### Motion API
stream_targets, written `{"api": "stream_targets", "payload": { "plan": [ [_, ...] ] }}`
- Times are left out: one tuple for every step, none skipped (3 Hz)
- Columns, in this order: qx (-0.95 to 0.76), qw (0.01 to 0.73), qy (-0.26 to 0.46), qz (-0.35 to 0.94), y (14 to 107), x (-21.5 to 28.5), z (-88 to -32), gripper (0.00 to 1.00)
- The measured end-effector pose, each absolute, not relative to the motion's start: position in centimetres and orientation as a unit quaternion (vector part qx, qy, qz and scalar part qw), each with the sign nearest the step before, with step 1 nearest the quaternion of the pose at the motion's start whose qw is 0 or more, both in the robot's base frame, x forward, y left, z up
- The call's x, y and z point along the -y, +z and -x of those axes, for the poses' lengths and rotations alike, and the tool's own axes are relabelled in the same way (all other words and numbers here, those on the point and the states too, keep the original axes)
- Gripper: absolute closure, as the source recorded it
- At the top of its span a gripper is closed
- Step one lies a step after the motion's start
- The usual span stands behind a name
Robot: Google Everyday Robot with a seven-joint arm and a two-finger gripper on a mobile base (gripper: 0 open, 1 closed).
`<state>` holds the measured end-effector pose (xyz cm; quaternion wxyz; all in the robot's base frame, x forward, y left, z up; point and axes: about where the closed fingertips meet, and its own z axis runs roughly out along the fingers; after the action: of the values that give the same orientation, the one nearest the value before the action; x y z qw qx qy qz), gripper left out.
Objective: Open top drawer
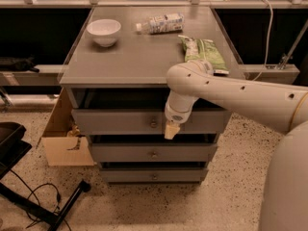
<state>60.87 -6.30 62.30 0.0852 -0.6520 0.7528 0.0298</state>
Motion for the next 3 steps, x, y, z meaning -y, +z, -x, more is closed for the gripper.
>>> {"api": "stream_targets", "payload": {
  "plan": [
    [-0.753, 0.085, 0.030, 0.652, 62.8, 6.1, -60.9, 0.73],
    [-0.753, 0.085, 0.030, 0.652, 63.2, 6.1, -60.9, 0.96],
    [-0.753, 0.085, 0.030, 0.652, 63.9, 6.1, -60.9, 1.00]
  ]
}}
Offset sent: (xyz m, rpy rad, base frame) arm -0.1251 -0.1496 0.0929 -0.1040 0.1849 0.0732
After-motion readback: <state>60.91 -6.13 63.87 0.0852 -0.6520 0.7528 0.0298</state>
